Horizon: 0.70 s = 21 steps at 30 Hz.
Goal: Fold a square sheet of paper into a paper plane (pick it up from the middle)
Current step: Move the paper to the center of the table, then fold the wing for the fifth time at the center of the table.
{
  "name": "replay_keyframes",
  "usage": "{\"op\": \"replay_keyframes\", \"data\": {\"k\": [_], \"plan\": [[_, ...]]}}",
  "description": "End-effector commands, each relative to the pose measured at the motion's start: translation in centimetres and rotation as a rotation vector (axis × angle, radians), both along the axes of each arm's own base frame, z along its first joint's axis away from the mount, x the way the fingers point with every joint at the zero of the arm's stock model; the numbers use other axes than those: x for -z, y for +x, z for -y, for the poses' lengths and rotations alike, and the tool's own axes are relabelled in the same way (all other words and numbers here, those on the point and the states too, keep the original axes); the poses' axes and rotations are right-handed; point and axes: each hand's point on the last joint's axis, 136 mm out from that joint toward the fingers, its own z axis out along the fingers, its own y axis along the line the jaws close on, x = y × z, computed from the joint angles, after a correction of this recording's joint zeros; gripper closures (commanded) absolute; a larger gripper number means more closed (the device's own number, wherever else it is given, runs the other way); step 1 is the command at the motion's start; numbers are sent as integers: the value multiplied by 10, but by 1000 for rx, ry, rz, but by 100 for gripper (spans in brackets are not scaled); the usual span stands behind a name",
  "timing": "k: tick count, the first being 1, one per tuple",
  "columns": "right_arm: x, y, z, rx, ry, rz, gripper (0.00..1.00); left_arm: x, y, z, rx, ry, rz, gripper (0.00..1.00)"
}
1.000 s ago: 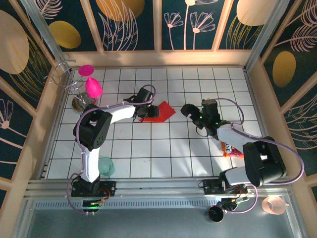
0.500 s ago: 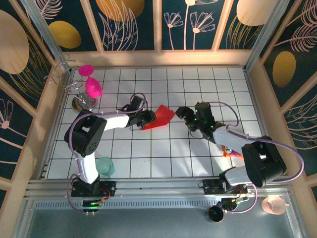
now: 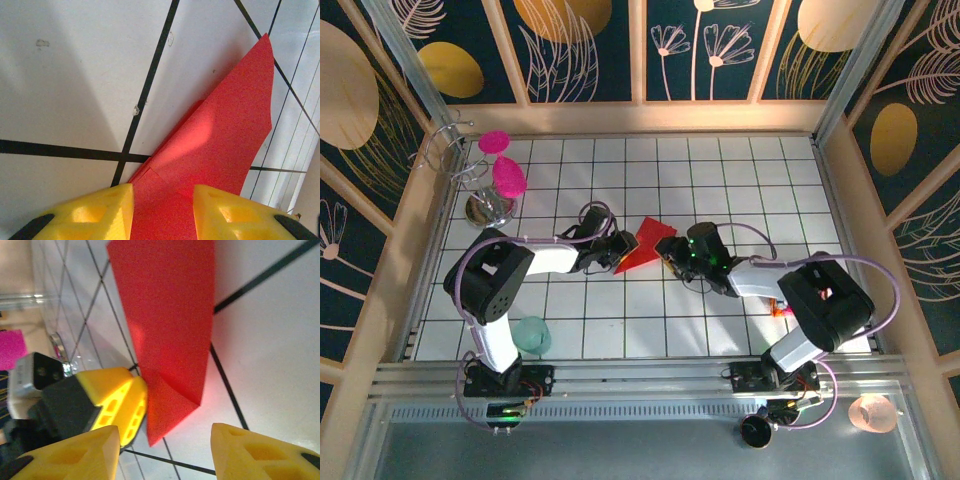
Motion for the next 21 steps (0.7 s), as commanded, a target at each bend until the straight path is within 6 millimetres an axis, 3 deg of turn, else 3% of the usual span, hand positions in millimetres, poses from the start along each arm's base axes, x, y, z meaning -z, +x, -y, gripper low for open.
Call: {"op": "replay_keyframes", "data": {"k": [1,21], "plan": [[-8,8,-12,-3,33,16,51,17,-17,-5,-8,22,-81,63],[5,22,-22,-13,58,25,66,10,-15,-2,2,15,-61,63]]}}
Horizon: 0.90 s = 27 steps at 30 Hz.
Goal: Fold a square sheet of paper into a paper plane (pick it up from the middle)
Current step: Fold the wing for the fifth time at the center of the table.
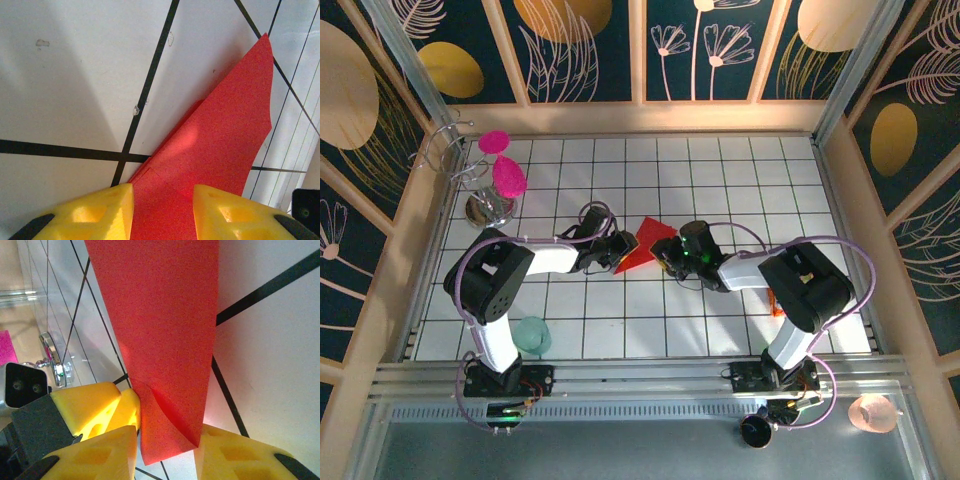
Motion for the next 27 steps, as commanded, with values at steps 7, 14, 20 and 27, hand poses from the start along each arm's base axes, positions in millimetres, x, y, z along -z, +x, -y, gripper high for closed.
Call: {"op": "replay_keyframes", "data": {"k": [7,14,20,27], "plan": [[-10,15,-3,27,48,47,71,5,-13,-2,2,9,-47,63],[-6,18,-5,32,57,34,77,1,-12,-1,7,12,-34,63],[-7,23,-4,44,51,42,87,-10,-6,-3,16,37,8,61],[-18,25,3,57,24,73,90,-29,1,-6,54,84,89,56]]}}
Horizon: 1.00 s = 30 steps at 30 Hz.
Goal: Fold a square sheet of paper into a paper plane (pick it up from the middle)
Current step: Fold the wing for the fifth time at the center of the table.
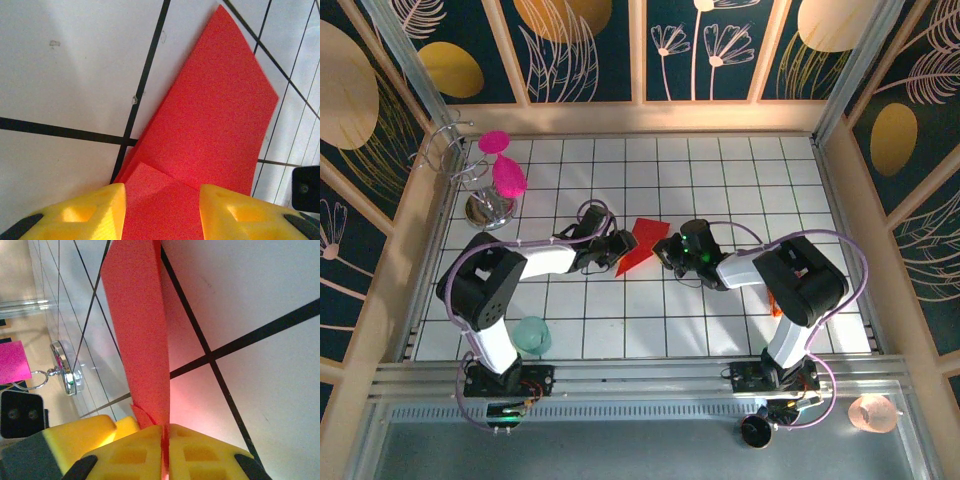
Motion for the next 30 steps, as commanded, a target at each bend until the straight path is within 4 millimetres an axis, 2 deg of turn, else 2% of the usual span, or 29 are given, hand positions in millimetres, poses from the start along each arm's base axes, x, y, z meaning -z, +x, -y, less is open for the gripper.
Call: {"op": "replay_keyframes", "data": {"k": [1,5,6,10,13,15,18,22,30], "plan": [[-22,12,3,21,-3,67,92,-18,6,2,49,36,69,55],[-31,14,6,26,-14,91,97,-29,10,3,149,96,173,52],[-33,15,7,30,-13,95,98,-43,11,2,168,104,226,51],[-41,16,13,47,-7,102,99,-63,11,-3,251,202,371,46],[-45,17,17,62,7,95,100,-69,9,-3,312,287,460,42],[-47,17,19,68,21,88,100,-72,6,4,366,328,519,41],[-51,17,21,74,42,81,100,-71,-1,18,465,406,608,40],[-53,18,23,76,57,71,100,-61,-2,20,553,515,690,39],[-51,16,19,61,79,52,100,-56,-12,34,669,535,852,39]]}}
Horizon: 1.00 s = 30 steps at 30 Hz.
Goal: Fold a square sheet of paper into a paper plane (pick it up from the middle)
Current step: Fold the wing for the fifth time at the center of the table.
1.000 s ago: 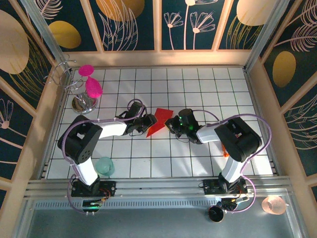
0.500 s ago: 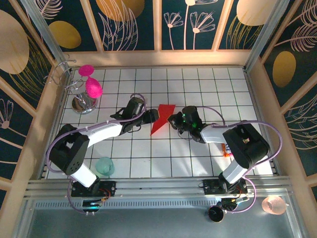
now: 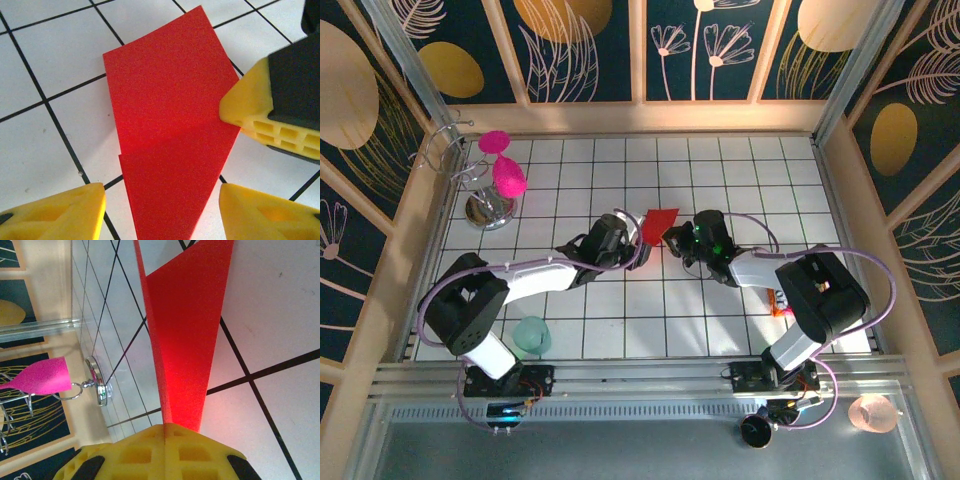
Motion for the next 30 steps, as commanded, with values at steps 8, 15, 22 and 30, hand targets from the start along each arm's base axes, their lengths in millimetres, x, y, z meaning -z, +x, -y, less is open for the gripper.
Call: {"op": "replay_keyframes", "data": {"k": [8,15,22,30], "plan": [[-6,-2,-3,-7,37,-15,100,10,-5,24,183,78,169,43],[-5,-4,-5,-18,53,-27,100,26,3,22,184,139,218,48],[-1,-5,-5,-20,45,-47,99,31,4,21,196,153,243,56],[3,-5,-5,-21,31,-58,98,38,-2,21,217,148,225,63]]}}
